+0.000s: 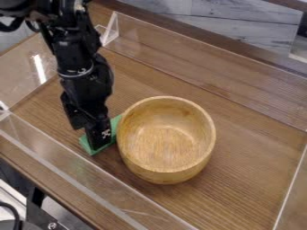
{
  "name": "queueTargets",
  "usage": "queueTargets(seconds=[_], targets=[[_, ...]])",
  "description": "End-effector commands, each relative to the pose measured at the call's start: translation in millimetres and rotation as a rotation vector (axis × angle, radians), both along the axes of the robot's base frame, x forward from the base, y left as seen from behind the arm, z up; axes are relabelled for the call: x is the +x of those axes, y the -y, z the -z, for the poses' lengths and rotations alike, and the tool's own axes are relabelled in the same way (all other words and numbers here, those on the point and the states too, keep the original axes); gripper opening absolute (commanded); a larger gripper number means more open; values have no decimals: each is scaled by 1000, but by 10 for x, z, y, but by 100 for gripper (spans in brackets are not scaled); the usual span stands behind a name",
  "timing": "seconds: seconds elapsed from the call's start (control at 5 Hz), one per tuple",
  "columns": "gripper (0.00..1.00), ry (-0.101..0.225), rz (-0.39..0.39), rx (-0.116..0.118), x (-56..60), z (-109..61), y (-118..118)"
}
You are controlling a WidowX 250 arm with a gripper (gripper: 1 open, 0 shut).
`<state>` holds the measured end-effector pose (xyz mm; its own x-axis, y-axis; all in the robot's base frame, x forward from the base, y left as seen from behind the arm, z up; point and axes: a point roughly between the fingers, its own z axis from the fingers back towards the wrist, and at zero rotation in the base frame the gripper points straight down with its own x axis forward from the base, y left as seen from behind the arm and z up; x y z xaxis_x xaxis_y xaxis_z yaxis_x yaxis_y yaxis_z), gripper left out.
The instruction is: Put the green block in the brown bowl
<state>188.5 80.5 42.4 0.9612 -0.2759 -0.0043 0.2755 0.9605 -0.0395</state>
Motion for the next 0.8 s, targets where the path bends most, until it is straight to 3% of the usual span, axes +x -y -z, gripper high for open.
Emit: queueTargets(seconds=[0.0,0.6], targets=[[100,24,-14,6,38,-8,-49],[100,20,-25,-4,45,61,-70]])
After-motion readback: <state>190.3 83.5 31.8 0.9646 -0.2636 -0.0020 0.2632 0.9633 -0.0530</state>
